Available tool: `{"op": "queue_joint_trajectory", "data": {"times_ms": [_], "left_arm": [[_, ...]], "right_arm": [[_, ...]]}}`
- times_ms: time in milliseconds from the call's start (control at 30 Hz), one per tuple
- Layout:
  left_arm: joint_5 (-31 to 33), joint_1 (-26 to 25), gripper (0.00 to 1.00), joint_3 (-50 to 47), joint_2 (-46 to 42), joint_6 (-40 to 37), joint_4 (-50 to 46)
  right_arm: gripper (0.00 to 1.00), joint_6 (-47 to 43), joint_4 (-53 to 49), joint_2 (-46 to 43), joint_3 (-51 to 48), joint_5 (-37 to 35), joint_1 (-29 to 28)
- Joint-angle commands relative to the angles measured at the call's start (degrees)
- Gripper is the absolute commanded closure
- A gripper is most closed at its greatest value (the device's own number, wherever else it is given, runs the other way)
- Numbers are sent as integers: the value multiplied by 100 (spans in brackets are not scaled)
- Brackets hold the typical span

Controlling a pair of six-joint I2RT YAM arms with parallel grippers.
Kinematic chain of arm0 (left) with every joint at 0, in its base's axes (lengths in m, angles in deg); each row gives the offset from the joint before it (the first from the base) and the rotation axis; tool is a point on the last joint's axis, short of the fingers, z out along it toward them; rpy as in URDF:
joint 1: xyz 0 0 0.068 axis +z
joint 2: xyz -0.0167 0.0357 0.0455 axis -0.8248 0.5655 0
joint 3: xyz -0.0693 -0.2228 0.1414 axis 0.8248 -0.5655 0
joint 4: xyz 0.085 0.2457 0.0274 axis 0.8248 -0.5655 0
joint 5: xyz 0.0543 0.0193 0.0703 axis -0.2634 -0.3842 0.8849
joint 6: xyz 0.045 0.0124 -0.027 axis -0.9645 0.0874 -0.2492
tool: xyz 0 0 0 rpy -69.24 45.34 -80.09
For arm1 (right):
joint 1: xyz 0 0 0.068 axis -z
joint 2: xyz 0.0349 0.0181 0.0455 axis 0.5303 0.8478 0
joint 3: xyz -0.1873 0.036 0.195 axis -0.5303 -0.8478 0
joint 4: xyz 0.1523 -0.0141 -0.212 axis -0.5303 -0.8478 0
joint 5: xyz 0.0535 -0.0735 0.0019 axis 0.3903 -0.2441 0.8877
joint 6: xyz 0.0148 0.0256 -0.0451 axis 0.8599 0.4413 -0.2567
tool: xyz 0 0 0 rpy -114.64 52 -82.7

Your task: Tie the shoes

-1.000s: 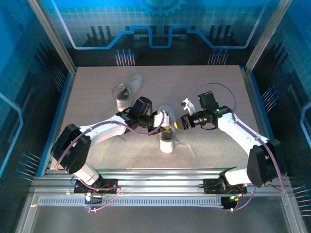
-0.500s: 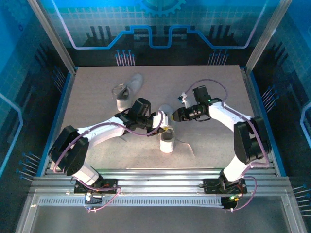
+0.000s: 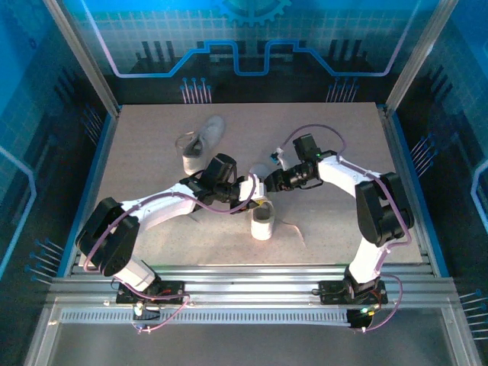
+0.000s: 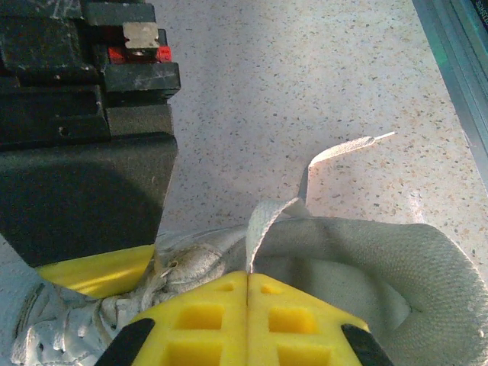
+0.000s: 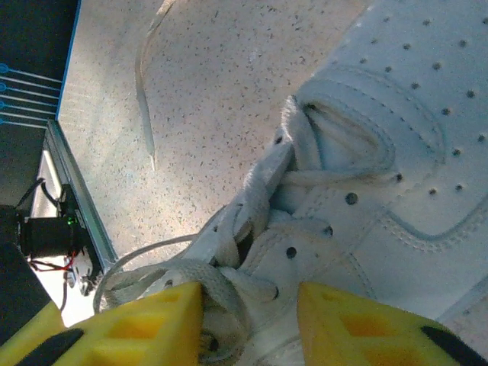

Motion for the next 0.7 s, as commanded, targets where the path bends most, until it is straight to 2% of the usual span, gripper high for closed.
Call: {"op": "queue_joint_trajectory", "data": {"times_ms": [0,100,167,400,667], "left_arm": [[-8,12,100,142,-90,110,-30],[30,26,100,205,-81,195,-68],[86,25,100,268,-64,242,-116],[494,31,100,336,19,641,-57],[794,76,100,501,239,1085,-37]], "right_arm": [[78,-323,-385,41,179,85,-154],[94,-414,-343,-214,112,-317,-215],[96,-460,-234,-437,42,-542,-236],[99,-591,310,-1202,-382,-1093,-264],[100,-707,556,-1463,-679,-986,-284]]}}
